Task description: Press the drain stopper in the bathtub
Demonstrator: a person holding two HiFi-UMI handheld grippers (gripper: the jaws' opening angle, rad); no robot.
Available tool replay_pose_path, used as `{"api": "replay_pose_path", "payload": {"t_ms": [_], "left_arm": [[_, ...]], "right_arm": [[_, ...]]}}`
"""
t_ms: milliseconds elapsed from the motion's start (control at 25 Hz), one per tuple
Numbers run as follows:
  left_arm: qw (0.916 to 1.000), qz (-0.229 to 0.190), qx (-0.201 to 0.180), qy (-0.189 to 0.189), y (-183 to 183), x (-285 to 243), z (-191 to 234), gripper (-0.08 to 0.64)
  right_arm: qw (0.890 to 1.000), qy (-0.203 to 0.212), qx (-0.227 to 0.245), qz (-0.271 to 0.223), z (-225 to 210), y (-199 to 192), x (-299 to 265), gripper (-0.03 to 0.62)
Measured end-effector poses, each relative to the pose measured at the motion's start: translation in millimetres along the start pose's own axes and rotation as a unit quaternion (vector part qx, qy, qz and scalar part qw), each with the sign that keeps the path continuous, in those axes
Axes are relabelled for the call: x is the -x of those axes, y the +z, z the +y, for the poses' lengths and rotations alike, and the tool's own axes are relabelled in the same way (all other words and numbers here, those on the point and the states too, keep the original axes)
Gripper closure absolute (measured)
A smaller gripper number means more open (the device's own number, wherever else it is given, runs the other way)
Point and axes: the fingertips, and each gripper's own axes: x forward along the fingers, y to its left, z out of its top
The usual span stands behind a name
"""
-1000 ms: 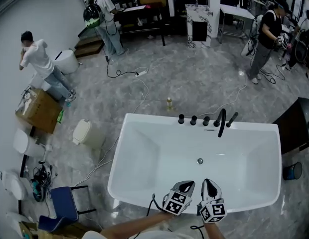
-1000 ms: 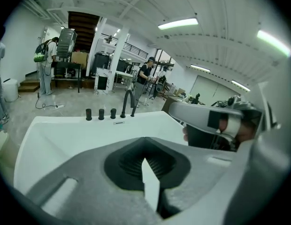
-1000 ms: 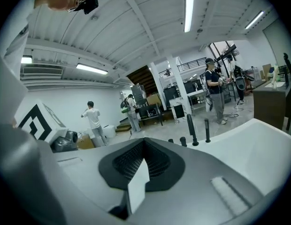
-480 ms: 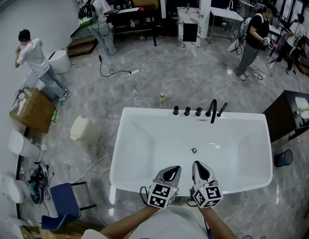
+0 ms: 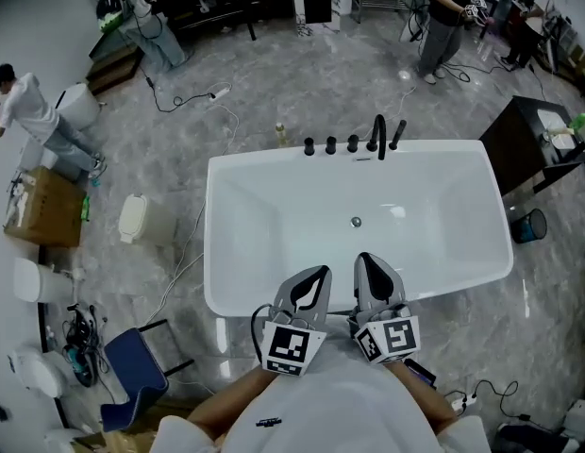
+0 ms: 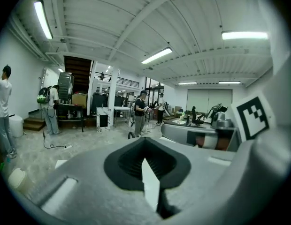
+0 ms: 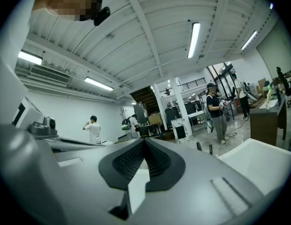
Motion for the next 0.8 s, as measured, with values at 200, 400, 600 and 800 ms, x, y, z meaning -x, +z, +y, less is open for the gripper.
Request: {"api": "replay_pose_path", "payload": {"t_ms": [200,400,600,800], "left_arm": [[1.0,0.0,0.002,0.001,-2.8,2.1,-0.2,0.56],[0.9999,0.009,-0.001,0.006,-13.0,6.6,-0.3,0.56],[0.9998,0.017,0.0,0.004,-26.0,15.9,-5.4,0.56],[1.0,0.008,0.0,-0.004,-26.2,22.5,-13.0,0.56]], "right_arm": [[0.999,0.024,0.028,0.013,24.0,-10.9,5.9,0.595],[0.998,0.043,0.039,0.029,41.5,-18.7,9.9,0.597],[0.998,0.039,0.035,0.048,44.8,-31.2,17.3,0.6],[0.998,0.023,0.034,0.051,45.9,-35.0,26.5,0.598]]}}
